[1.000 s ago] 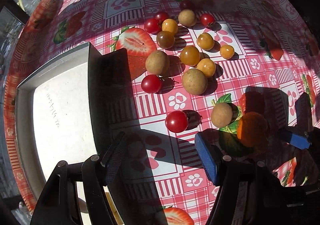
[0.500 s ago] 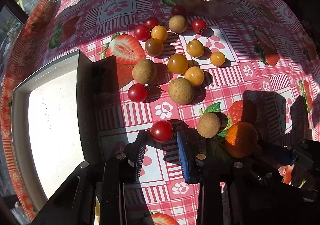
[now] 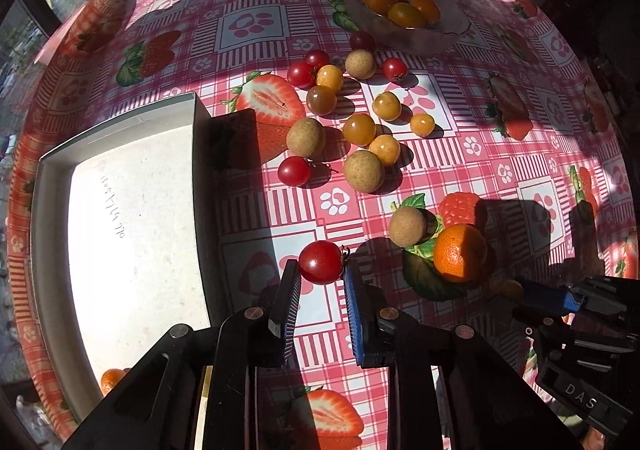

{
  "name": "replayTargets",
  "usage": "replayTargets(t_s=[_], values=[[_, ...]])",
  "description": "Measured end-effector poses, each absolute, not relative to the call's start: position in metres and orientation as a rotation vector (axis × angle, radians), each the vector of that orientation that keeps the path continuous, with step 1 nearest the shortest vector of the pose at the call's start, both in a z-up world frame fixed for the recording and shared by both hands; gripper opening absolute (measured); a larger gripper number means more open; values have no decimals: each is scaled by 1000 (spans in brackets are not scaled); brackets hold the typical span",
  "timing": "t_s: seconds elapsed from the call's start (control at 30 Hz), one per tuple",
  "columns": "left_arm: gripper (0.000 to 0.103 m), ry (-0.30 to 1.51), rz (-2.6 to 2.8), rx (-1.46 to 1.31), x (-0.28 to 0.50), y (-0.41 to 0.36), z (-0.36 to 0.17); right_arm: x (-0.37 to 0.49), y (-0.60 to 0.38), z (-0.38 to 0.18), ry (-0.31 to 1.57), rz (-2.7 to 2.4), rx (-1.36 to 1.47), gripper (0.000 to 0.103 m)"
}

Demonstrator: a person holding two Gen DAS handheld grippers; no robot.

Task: Organize fruits
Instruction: 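Grasp a red cherry tomato with the left tool while the right tool grasps a yellow cherry tomato, then carry both cherry tomatoes over the white tray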

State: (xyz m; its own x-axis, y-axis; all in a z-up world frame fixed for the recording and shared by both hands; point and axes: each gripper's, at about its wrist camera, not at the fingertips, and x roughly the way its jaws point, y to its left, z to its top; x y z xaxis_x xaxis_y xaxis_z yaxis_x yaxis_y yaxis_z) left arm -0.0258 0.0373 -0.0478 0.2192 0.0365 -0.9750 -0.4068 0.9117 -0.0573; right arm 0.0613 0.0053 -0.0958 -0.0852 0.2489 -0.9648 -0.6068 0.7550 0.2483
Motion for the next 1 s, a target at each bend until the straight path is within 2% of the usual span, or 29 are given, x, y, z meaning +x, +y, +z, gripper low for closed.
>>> replayTargets(t_s=[0.4,1.0], values=[[23,1284,344,-358,-62,56,-31,48,-1,-75,1491,750,-309,24],[23,1262,564,-470,-170,124,-25,-20,116,-53,1443,991,-423,24]])
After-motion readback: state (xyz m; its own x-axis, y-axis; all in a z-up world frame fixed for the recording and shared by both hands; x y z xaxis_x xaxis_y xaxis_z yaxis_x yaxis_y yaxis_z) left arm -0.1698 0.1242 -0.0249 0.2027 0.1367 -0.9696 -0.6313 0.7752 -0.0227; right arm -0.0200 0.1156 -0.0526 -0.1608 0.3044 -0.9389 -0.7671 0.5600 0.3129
